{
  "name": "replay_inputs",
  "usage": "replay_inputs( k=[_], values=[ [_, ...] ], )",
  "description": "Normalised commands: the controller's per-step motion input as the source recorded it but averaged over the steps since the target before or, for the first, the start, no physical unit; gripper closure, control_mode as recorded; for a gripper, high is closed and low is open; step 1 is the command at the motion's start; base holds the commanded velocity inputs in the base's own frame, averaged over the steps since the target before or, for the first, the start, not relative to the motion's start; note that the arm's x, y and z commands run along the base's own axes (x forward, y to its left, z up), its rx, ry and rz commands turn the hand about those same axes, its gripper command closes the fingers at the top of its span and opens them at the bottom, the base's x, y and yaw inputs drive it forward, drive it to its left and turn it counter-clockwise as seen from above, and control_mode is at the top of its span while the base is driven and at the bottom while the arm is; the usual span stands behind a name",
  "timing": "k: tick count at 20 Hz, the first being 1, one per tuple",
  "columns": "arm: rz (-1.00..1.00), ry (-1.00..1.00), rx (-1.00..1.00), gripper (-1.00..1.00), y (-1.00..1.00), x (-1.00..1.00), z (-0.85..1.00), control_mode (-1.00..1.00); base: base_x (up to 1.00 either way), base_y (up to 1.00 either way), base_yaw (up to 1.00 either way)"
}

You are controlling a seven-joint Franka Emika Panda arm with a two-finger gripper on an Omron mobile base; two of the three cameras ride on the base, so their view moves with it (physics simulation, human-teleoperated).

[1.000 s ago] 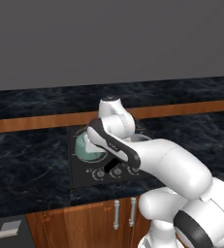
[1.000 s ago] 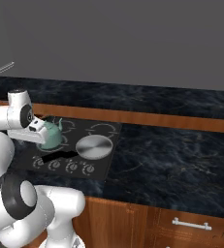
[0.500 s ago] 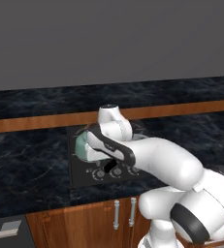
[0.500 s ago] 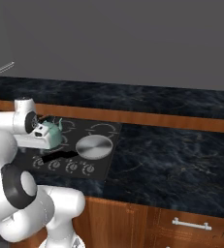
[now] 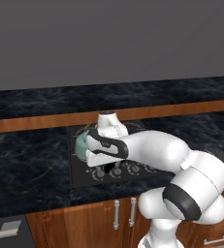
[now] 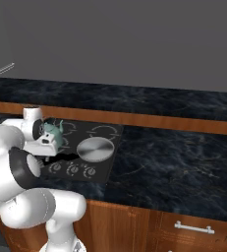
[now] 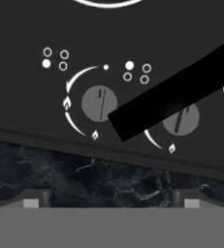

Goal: Pick the kettle from the counter and place it on a stove burner. Then turn the burner on.

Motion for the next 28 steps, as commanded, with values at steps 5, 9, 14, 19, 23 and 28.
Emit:
replay_inputs(
  k=[5, 9, 14, 19, 23, 28],
  values=[
    [0.04, 0.0, 0.0, -1.0, 0.03, 0.25, -0.24, -1.0, 0.0, 0.0, 0.0],
    [0.01, 0.0, 0.0, -1.0, 0.11, 0.22, -0.2, -1.0, 0.0, 0.0, 0.0],
    [0.0, 0.0, 0.0, -1.0, 0.0, 0.09, -0.12, -1.0, 0.0, 0.0, 0.0],
    [0.0, 0.0, 0.0, -1.0, 0.01, 0.09, -0.16, -1.0, 0.0, 0.0, 0.0],
    [0.0, 0.0, 0.0, -1.0, 0.13, 0.07, -0.28, -1.0, 0.0, 0.0, 0.0],
    [0.0, 0.0, 0.0, -1.0, 0.05, 0.03, -0.09, -1.0, 0.0, 0.0, 0.0]
  ],
)
